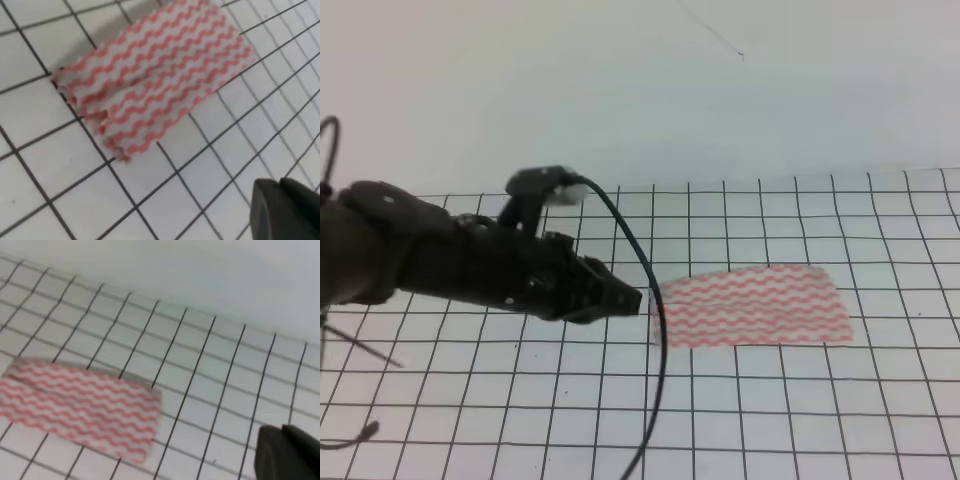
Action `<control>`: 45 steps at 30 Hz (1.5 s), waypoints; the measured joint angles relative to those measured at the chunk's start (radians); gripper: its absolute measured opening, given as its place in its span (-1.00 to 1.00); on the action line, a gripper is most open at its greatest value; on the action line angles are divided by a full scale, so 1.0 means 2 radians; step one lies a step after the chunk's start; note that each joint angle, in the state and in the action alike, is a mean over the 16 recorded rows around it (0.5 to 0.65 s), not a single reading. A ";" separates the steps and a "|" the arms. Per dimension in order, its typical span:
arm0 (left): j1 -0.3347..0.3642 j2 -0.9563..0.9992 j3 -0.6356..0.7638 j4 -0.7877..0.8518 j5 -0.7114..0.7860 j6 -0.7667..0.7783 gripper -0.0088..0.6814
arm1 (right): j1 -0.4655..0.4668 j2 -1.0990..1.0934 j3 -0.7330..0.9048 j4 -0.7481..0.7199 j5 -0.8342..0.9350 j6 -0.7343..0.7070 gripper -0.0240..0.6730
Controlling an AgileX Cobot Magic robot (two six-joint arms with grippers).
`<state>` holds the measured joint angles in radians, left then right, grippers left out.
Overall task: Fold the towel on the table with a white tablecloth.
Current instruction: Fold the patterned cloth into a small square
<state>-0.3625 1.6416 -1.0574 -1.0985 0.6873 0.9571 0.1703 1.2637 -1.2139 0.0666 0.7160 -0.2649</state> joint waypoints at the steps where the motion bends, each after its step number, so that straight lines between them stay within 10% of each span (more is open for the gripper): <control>1: -0.004 0.009 -0.003 0.006 0.000 -0.003 -0.88 | 0.000 -0.009 0.024 0.000 -0.013 0.003 -0.93; 20: -0.090 0.153 -0.123 0.237 -0.049 -0.081 -0.17 | 0.000 -0.042 0.157 0.008 -0.067 0.007 -0.93; 34: -0.115 0.203 -0.155 0.278 -0.054 -0.074 -0.20 | 0.000 -0.042 0.157 0.008 -0.068 0.002 -0.93; 45: -0.117 0.205 -0.175 0.292 0.005 -0.060 -0.63 | 0.000 -0.042 0.157 0.009 -0.071 0.001 -0.94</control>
<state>-0.5966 2.0510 -1.4079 -0.5139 0.6972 0.8363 0.1703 1.1799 -0.8998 0.0836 0.5745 -0.2621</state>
